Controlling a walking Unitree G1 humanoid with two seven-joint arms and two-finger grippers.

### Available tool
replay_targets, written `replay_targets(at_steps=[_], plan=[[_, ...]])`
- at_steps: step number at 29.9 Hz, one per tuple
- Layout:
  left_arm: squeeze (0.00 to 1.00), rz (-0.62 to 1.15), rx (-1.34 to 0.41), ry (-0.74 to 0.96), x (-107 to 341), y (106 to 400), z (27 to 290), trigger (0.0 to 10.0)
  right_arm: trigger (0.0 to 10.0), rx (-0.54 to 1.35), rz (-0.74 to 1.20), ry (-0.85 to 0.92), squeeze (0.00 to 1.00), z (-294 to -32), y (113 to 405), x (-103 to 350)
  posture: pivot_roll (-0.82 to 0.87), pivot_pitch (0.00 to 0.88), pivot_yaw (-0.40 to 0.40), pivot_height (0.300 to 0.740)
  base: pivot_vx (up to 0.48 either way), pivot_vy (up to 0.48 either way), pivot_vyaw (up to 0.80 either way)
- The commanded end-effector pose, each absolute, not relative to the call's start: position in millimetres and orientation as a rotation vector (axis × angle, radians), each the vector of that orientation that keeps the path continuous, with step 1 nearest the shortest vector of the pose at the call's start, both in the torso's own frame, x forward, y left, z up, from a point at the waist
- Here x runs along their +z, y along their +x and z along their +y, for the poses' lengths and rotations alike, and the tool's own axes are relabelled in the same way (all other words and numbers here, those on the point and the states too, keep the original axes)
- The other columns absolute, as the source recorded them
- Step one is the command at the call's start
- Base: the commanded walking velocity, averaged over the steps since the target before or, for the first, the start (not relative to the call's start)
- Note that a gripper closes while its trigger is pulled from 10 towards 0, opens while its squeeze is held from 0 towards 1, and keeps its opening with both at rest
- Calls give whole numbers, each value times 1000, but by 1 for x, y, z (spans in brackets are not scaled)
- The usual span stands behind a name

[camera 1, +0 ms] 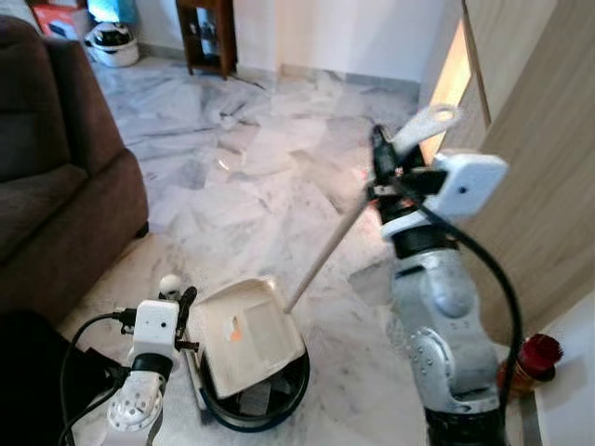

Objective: Sweep floor

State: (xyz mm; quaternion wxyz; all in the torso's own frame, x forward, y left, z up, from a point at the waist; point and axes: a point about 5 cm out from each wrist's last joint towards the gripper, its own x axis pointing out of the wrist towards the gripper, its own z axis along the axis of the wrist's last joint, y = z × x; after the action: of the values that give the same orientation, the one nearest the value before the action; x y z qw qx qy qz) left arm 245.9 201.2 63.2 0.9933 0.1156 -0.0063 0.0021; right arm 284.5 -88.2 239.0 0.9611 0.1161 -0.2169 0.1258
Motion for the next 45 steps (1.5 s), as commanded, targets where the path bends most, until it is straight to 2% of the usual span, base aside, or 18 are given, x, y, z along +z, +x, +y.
replay_targets(at_steps=[1, 16, 29, 39, 45], plan=[[0, -50, -21, 247, 67, 246, 199, 10000, 10000, 267, -572, 230, 0, -89, 274, 260, 203, 0, -4, 740, 0, 0, 0], [0, -42, -16, 235, 65, 245, 198, 10000, 10000, 322, -691, 126, 0, -65, 259, 272, 207, 13, -10, 740, 0, 0, 0], [0, -46, -11, 238, 67, 246, 199, 10000, 10000, 399, -737, -74, 0, -48, 250, 260, 210, 31, -11, 740, 0, 0, 0], [0, -51, -8, 240, 68, 248, 199, 10000, 10000, 435, -752, -144, 0, -41, 245, 255, 211, 42, -11, 740, 0, 0, 0], [0, -53, -7, 241, 69, 249, 199, 10000, 10000, 445, -746, -103, 0, -37, 242, 255, 211, 46, -11, 740, 0, 0, 0]])
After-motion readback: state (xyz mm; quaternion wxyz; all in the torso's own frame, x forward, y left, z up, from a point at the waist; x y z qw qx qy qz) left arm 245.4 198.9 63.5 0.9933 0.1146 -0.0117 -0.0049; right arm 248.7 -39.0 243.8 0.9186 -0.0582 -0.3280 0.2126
